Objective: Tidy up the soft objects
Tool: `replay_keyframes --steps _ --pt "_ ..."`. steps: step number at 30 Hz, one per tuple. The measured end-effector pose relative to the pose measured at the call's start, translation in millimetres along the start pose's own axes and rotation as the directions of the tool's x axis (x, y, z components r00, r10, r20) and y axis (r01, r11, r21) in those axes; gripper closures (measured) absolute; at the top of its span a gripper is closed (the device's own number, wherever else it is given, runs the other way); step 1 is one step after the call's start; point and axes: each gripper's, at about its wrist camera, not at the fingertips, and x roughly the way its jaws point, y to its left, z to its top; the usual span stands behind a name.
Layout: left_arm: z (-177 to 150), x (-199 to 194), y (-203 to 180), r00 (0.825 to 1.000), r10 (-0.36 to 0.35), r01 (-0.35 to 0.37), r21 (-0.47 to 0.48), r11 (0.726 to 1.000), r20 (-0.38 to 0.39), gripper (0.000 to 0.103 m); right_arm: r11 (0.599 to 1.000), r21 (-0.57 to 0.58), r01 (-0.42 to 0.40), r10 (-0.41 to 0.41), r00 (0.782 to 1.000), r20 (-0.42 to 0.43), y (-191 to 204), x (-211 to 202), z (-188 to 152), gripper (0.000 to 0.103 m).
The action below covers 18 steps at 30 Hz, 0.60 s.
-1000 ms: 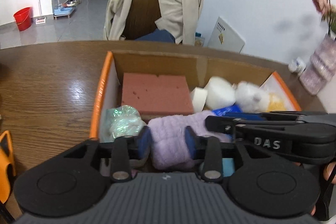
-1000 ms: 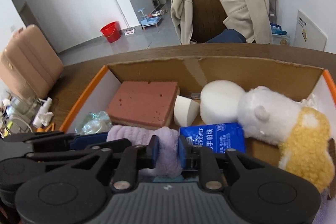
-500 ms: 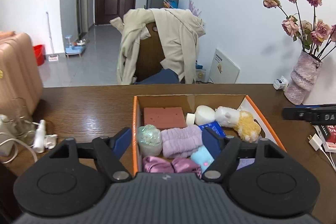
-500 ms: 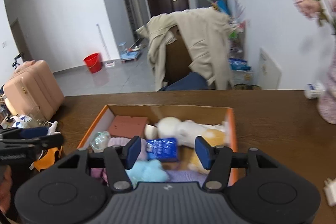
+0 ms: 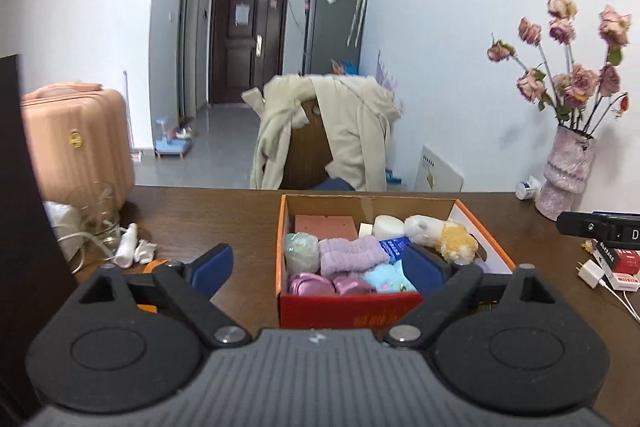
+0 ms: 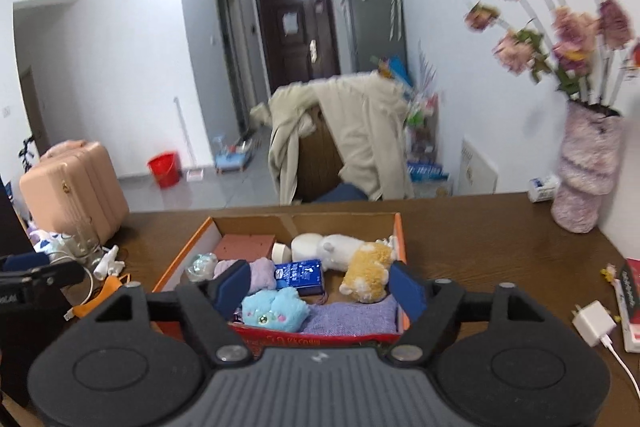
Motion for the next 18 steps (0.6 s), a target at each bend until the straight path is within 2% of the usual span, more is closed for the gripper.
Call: replay_keyframes --steps 2,8,14,18 --pt "-18.9 -21.3 -0.7 0.999 0.001 -0.001 0.006 1.000 0.034 0.010 1.000 -0.013 0.014 -0.014 0.999 0.045 2.9 -18.1 -17.7 0.025" --pt "-87.0 -95.4 -12.4 0.987 0.032 -0.046 0.080 0.996 0.160 0.000 0.998 -0.064 0.022 -0.013 0.989 0.144 18.4 -74.6 -84.6 0.021" --pt "-144.2 -162.1 -23.6 0.980 0.005 -0.022 0.082 0.996 0.201 0.000 0.995 -0.095 0.009 0.010 0.980 0.198 40.3 -138.0 -158.4 0.014" --pt "-172.5 -202.3 -34.6 0.974 0.005 -0.032 0.113 0.993 0.226 0.000 0.995 -0.103 0.021 0.002 0.976 0.218 58.1 -178.7 -197.1 0.010"
